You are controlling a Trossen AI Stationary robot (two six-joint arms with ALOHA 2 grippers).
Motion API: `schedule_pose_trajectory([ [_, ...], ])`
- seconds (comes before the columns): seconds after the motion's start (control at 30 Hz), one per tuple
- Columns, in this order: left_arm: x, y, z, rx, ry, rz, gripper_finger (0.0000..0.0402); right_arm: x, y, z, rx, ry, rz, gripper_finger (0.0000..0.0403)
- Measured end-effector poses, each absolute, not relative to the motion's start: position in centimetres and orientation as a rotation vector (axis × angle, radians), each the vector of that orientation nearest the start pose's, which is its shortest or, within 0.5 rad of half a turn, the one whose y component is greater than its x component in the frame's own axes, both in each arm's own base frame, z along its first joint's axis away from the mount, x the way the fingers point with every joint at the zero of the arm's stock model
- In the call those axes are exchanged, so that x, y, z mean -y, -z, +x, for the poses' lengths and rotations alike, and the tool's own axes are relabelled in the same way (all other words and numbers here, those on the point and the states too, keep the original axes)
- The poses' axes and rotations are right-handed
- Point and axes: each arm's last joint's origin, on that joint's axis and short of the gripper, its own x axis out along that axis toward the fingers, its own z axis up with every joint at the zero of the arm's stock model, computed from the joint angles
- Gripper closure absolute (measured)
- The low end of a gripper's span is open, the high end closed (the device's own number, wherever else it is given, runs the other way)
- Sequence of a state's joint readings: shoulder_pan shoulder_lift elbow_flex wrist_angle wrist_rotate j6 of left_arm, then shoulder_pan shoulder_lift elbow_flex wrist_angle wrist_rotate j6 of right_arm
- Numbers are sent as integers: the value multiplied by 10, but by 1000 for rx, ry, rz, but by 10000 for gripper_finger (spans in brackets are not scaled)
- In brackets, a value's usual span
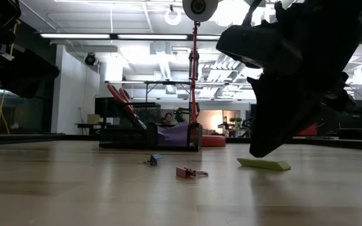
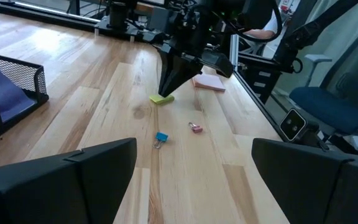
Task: Pick and place office supplies into organizer
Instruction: Put the yellow eraser into the desk organizer
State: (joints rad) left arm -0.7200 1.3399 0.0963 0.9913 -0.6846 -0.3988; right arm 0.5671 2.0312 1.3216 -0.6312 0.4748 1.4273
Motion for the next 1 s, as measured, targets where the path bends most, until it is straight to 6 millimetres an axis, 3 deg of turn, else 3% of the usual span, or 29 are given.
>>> schedule_pose_trajectory([
  [0.53,107,-125,149,-196,-4,-235,89,-196,-135,331,-960,662,606,235],
  [0.83,107,-125,149,-196,-4,-234,89,-200,-167,338,-958,683,515,234],
  [1.0,107,-125,149,-202,-5,-230,89,-200,-159,332,-1049,703,536,232],
])
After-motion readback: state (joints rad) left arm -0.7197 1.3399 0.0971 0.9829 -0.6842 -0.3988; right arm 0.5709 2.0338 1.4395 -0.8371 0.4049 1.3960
